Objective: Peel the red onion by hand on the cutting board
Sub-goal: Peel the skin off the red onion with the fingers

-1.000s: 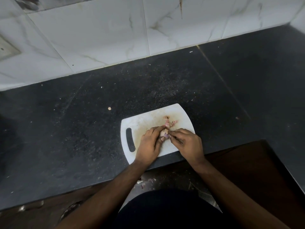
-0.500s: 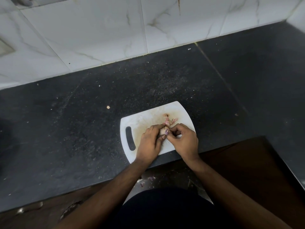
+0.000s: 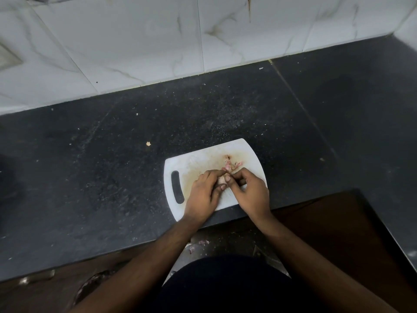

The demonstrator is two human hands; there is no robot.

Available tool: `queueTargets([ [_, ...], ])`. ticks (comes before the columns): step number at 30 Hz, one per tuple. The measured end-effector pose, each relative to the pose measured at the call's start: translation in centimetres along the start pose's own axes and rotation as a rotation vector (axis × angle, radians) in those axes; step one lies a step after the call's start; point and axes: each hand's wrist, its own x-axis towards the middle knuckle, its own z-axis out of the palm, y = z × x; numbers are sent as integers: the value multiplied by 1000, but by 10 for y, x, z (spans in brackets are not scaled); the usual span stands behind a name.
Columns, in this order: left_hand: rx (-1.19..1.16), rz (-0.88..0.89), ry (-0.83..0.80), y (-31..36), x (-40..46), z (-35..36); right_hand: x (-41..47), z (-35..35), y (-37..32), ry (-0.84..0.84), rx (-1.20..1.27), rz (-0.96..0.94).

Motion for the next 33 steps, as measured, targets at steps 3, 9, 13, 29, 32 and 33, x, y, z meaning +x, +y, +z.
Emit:
queueTargets([
  [3,-1,-12,-2,-1,-1,1,2,3,0,6,-23,29],
  [9,-41,-6,26,3,-2,-2,8,6,5,8,-15,78],
  [13,-80,-10,15,3,-2,-5,8,7,8,-1,-44,39],
  [29,-204,-22,8,5,-4,-13,-2,1,9,-29,-59,-194],
  [32,-248,-41,16,6,-4,-13,-2,5,8,-33,-177,-199],
  [33,-250,-49,18,5,-5,-12,-1,7,9,-38,-195,-201],
])
